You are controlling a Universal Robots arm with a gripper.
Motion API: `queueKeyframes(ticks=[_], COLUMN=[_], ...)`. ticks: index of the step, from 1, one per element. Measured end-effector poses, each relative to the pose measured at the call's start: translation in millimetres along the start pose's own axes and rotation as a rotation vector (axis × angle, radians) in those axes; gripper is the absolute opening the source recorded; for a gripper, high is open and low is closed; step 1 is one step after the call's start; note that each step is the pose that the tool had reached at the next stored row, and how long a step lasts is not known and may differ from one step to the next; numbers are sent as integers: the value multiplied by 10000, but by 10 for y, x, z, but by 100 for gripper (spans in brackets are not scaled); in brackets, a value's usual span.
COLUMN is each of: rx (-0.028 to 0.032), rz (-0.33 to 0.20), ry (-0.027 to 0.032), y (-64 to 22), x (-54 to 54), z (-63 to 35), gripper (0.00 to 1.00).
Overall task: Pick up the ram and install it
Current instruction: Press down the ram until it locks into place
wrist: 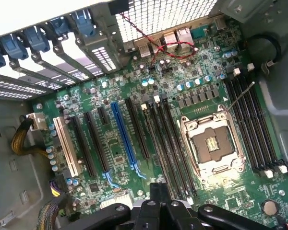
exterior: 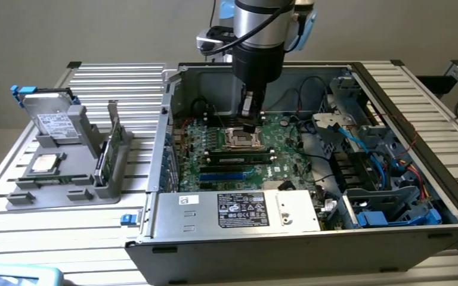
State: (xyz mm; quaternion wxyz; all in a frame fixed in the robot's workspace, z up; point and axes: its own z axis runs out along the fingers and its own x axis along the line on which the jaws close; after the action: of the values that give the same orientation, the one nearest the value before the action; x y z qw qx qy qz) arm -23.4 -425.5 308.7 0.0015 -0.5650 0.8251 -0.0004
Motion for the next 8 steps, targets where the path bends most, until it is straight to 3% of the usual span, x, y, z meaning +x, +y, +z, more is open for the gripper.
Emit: queueKeyframes(ticks=[2, 8], rx=[2, 4], rz=[981, 2067], ry=[2, 5], y=[0, 0], x=[0, 0], z=[10, 19], gripper=[11, 11])
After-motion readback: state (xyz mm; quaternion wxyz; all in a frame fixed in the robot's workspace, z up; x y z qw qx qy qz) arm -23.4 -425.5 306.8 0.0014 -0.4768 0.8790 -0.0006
